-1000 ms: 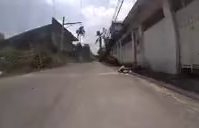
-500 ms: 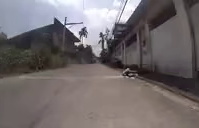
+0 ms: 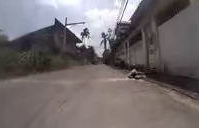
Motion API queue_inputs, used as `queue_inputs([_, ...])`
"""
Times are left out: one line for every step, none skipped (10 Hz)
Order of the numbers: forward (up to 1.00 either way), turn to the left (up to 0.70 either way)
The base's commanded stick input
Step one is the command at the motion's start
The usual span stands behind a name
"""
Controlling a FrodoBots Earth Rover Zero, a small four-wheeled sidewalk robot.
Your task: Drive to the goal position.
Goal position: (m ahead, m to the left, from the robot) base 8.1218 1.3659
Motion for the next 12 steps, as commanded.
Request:
queue_inputs([1.0, -0.33])
queue_inputs([1.0, -0.4])
queue_inputs([1.0, -0.33])
queue_inputs([1.0, -0.18])
queue_inputs([1.0, -0.02])
queue_inputs([1.0, 0.0])
queue_inputs([1.0, 0.0])
queue_inputs([1.0, 0.0])
queue_inputs([1.0, 0.0])
queue_inputs([1.0, 0.0])
queue_inputs([1.0, 0.0])
queue_inputs([1.0, 0.0])
